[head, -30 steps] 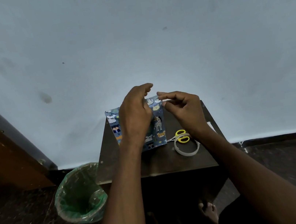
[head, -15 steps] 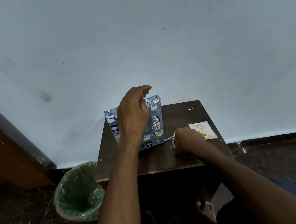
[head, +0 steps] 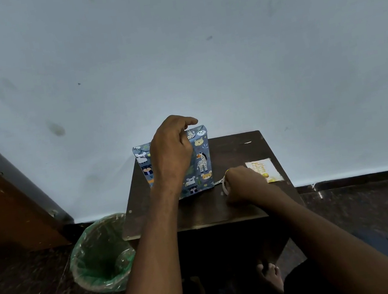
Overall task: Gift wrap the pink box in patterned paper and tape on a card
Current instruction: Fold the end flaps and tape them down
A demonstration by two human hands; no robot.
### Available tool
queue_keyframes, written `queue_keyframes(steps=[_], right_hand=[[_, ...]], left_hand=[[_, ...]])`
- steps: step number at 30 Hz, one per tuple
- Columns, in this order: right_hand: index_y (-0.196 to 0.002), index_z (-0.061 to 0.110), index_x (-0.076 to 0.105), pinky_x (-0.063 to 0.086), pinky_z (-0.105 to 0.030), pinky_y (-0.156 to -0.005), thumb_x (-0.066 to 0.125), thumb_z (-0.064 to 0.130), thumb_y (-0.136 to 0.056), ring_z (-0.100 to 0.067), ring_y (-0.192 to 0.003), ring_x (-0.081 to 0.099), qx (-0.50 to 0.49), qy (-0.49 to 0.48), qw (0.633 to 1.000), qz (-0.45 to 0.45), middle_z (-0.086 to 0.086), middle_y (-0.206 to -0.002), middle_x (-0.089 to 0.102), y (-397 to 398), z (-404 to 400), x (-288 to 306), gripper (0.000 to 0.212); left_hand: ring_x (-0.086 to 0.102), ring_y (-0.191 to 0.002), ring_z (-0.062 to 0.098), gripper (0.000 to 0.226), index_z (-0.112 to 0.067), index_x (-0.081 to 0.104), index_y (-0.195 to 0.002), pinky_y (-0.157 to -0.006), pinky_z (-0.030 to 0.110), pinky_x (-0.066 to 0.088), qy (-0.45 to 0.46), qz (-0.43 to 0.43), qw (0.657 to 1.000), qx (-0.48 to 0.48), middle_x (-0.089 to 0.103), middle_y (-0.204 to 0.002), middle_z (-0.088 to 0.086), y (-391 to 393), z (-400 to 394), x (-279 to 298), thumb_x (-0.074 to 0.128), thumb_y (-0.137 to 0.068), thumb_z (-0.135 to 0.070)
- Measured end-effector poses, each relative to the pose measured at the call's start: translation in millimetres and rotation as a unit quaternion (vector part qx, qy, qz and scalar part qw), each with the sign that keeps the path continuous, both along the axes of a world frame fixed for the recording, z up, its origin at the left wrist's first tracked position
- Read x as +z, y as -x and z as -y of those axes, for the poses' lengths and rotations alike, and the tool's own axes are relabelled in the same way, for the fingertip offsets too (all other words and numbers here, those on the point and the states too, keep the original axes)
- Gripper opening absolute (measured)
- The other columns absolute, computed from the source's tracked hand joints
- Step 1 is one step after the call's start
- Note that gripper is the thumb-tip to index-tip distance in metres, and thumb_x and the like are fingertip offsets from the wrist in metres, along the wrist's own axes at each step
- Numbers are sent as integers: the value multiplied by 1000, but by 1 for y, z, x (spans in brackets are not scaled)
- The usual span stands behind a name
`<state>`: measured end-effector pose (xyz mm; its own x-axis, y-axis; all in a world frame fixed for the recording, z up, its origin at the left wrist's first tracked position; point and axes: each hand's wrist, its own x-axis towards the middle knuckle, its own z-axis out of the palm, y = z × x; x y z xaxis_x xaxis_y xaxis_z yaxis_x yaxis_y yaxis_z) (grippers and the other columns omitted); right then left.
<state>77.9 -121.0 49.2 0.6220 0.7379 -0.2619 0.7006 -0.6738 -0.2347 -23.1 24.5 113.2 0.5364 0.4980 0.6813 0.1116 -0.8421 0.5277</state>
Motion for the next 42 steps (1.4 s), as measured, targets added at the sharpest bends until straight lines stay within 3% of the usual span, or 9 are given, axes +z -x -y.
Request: queue_keyframes(steps=[3,10,16,20,23,25,29,34,42], right_hand=[[-107,12,65,51,-35,-76,78,34,-89,-32,-104,67,-17,-7,999,32,-10,-110,68,1,-2,7,31],[-103,8,66,47,-34,-76,73,29,-92,-31,-89,58,-27,-20,999,20,-15,-110,68,-5,-2,16,24],[-78,12,66,53,-36,-79,62,15,-88,-33,-94,69,-66,-149,987,16,-9,-93,74,-19,4,28,11],[-74,17,73,60,-44,-77,64,8,-83,-20,-74,70,-122,-312,938,-91,2,-68,71,-27,16,45,16],[-83,18,70,63,-50,-82,62,9,-90,-14,-80,76,-147,-423,881,-153,0,-76,78,-27,19,49,13],[-93,12,64,64,-43,-87,60,6,-99,-10,-88,77,-137,-493,841,-173,-1,-83,80,-21,16,50,9],[-99,12,58,58,-26,-84,60,3,-101,-7,-95,75,-97,-588,797,-99,2,-89,78,1,5,54,10],[-103,13,59,59,-36,-74,64,2,-99,-11,-90,73,-45,-621,782,13,1,-92,71,13,-8,51,12],[-103,11,61,58,-37,-71,67,4,-98,-11,-82,68,-40,-637,767,65,4,-90,67,22,-18,51,11]], left_hand=[[69,-102,14,41,-16,79,-110,-86,30,57,-3,-4,1000,-2,74,-111,-3,2,1,1,51,-94,9],[69,-102,12,41,-16,79,-110,-86,25,55,1,-10,1000,-4,74,-112,-4,0,-1,2,53,-94,11],[68,-101,12,41,-16,79,-109,-85,21,51,1,-8,1000,-7,74,-110,-4,1,-1,2,52,-94,10],[69,-103,11,39,-16,78,-115,-89,27,56,29,3,1000,-11,75,-113,-4,2,-1,3,52,-98,7],[69,-104,9,29,-17,78,-119,-93,28,57,56,23,998,-11,76,-115,-6,2,0,5,59,-102,-3],[69,-102,6,23,-19,78,-119,-91,25,57,66,19,998,-15,75,-114,-9,1,-1,6,64,-102,-11],[66,-87,1,16,-28,79,-99,-74,22,52,69,3,997,-26,74,-102,-16,1,0,9,67,-102,-36],[66,-85,-2,22,-37,81,-91,-73,28,52,136,3,988,-69,75,-102,-24,4,8,16,70,-93,-56],[75,-89,12,4,-32,85,-85,-81,50,61,232,51,966,-103,80,-96,-18,0,3,19,85,-88,-29]])
